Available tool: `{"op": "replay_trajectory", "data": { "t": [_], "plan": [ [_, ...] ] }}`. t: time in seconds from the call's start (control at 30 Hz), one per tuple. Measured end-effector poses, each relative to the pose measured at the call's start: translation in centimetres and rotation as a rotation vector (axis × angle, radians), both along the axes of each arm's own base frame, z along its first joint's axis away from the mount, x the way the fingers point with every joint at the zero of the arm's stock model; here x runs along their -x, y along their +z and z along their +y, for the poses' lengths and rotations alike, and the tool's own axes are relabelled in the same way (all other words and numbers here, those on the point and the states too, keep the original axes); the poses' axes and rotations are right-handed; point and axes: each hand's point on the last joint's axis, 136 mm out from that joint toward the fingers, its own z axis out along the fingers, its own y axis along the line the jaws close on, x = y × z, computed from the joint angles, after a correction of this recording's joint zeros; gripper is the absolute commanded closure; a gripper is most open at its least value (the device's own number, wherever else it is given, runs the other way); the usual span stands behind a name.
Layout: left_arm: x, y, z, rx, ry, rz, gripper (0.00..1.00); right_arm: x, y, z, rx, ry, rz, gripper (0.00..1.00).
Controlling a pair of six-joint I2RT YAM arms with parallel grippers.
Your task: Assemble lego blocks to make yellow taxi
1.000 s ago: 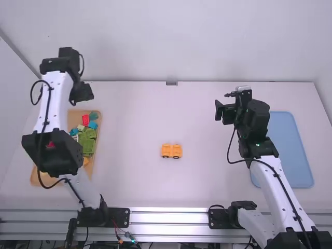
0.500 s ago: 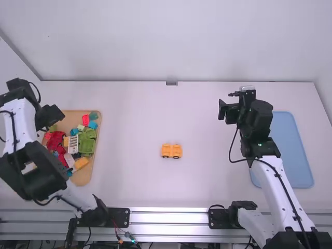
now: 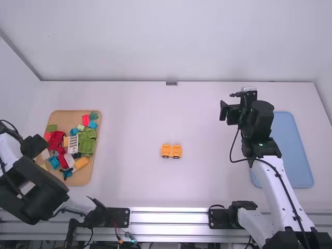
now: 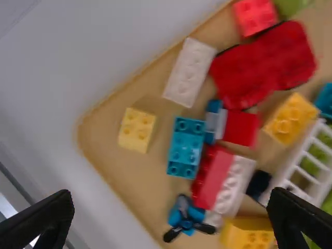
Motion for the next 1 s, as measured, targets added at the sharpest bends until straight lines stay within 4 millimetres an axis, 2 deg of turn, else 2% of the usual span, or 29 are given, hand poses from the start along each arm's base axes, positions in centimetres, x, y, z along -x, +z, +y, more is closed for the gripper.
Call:
{"op": "replay_trajectory", "data": {
  "t": [0.13, 0.2, 0.27, 0.4, 0.5, 0.6, 0.83, 0.93, 1.0],
  "plan": [
    [2.4, -2.5, 1.1, 0.022, -0.013, 0.044, 0.01, 0.0, 0.1, 0.0, 0.000, 0.000, -0.003, 0.02],
    [2.6, -3.1, 1.7, 0.021, -0.007, 0.044, 0.00, 0.0, 0.1, 0.0, -0.002, 0.000, -0.003, 0.01],
    [2.4, -3.7, 2.2, 0.026, -0.014, 0.028, 0.08, 0.0, 0.1, 0.0, -0.002, 0.000, -0.002, 0.01],
    [1.0, -4.7, 2.3, 0.050, -0.063, -0.049, 0.03, 0.0, 0.1, 0.0, -0.002, 0.000, -0.003, 0.02],
    [0.0, -5.0, 2.5, 0.052, -0.084, -0.085, 0.08, 0.0, 0.0, 0.0, -0.001, 0.001, -0.001, 0.01],
    [-0.1, -5.8, 2.2, 0.076, -0.091, -0.080, 0.23, 0.0, 0.0, 0.0, 0.000, 0.001, 0.001, 0.01],
    [-0.2, -7.3, 2.3, 0.103, -0.082, -0.077, 0.28, 0.0, 0.0, 0.0, -0.002, 0.000, 0.001, 0.01],
    [-0.3, -7.8, 2.4, 0.110, -0.081, -0.074, 0.35, 0.0, 0.0, 0.0, -0.001, 0.001, 0.001, 0.02],
    [-0.2, -8.4, 2.2, 0.124, -0.084, -0.067, 0.34, 0.0, 0.0, 0.0, -0.002, 0.000, 0.002, 0.01]
  ]
}}
